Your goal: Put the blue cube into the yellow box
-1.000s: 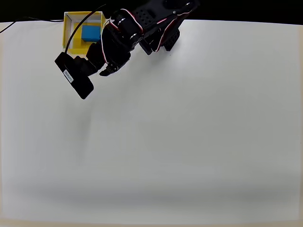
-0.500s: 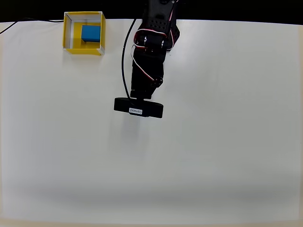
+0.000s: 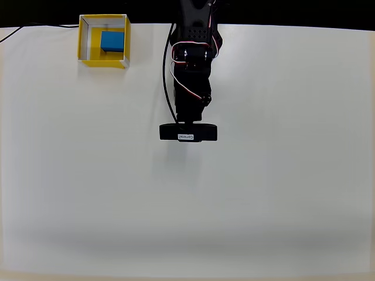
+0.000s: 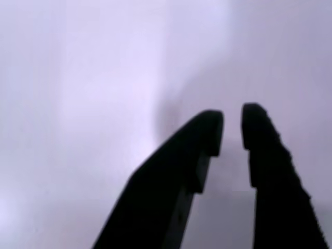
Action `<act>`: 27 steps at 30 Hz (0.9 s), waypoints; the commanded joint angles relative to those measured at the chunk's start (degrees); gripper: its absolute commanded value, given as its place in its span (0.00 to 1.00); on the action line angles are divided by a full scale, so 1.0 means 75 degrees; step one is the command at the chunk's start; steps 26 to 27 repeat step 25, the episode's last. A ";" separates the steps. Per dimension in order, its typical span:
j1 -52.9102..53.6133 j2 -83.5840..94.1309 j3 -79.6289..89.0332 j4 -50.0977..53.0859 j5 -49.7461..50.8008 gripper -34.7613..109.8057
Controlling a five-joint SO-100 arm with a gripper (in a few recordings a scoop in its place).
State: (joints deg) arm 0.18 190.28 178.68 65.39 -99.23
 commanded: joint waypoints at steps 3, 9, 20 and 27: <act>-0.0141 0.0176 0.0199 0.1570 0.0211 0.24; -0.0164 0.0176 0.0199 0.1582 0.1523 0.25; -0.0270 0.0164 0.0199 0.1582 0.1488 0.25; -0.0270 0.0164 0.0199 0.1582 0.1488 0.25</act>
